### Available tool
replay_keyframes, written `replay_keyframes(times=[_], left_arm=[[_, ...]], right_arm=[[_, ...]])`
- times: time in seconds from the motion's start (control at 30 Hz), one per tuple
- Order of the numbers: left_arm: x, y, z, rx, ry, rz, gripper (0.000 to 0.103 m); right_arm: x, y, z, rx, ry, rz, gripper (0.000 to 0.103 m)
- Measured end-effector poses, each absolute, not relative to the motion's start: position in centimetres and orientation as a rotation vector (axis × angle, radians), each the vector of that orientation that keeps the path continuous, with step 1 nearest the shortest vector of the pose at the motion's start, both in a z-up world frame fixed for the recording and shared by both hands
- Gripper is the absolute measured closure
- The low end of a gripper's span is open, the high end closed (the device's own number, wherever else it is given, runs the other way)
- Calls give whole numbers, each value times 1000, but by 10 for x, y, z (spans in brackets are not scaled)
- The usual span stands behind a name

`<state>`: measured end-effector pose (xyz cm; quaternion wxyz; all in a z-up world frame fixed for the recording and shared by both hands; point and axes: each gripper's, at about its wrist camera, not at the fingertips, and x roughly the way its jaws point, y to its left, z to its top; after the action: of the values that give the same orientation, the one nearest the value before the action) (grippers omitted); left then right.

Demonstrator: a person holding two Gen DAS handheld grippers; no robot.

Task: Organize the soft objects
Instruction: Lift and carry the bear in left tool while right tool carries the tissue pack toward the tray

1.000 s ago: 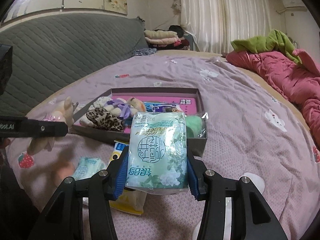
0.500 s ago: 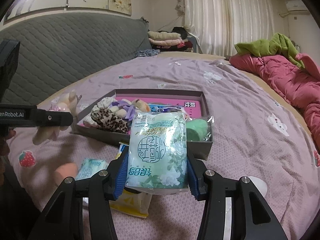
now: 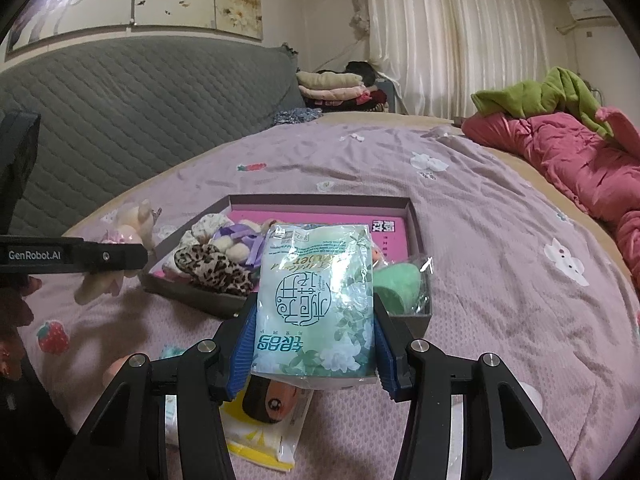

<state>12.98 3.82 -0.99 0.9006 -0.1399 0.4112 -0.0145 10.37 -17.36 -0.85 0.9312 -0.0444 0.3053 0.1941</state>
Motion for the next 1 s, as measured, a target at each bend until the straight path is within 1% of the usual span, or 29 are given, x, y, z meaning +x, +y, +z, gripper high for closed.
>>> replay_keyframes(times=[0.4,1.0], left_arm=[[150,31,-11,-267,833,-33,55],[157,34,-8,-265,829,-25,55]], right_arm=[[125,-166,0,-90,585,404,51],[139,-164,5,-89,552,398,51]])
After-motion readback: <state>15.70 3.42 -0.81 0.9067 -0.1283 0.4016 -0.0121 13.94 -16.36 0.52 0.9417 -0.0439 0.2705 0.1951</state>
